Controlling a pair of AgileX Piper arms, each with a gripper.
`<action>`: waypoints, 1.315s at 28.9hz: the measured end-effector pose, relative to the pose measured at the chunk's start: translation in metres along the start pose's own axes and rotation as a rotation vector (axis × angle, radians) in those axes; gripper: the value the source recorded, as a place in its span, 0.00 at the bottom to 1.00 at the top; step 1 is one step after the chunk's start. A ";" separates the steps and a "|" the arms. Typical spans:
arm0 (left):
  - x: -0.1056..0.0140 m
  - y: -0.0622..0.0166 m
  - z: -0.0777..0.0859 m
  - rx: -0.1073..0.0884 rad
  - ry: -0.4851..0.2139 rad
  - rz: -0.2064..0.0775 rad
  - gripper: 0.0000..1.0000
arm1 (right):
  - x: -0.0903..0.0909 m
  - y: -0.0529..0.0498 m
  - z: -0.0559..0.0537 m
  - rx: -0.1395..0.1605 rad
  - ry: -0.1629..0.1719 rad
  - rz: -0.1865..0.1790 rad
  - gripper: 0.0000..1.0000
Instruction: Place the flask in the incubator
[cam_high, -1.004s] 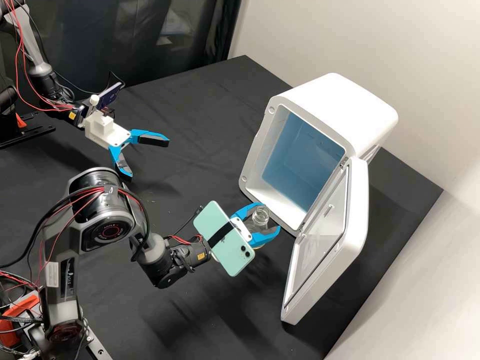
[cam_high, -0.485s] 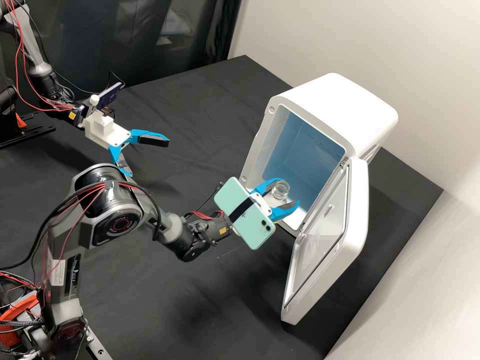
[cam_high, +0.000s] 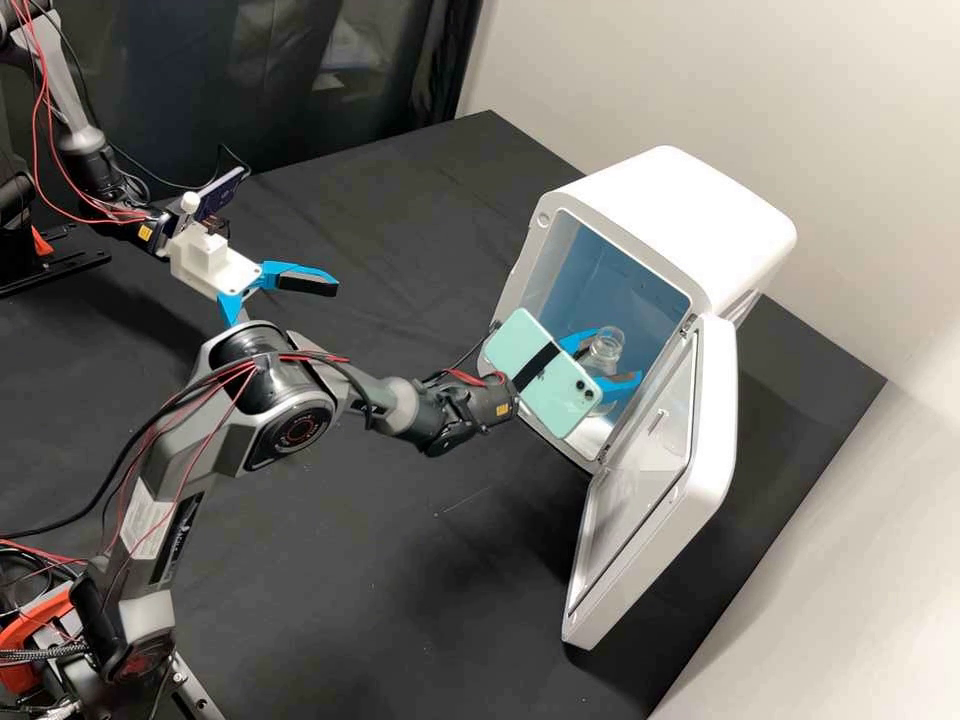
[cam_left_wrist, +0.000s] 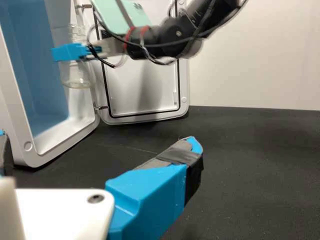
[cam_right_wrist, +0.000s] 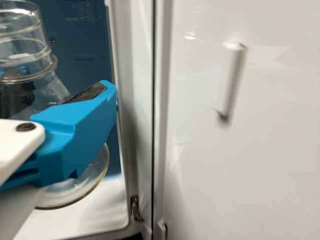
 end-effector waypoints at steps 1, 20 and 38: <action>0.000 -0.0003 0.000 0.000 0.000 -0.001 1.00 | 0.004 -0.001 -0.002 0.001 -0.006 0.000 0.00; 0.002 -0.0061 -0.001 -0.006 0.002 -0.023 1.00 | 0.056 -0.012 -0.020 -0.037 -0.083 -0.020 0.00; 0.003 -0.0052 -0.001 -0.005 0.001 -0.019 1.00 | 0.085 -0.039 -0.039 -0.010 -0.104 -0.070 0.00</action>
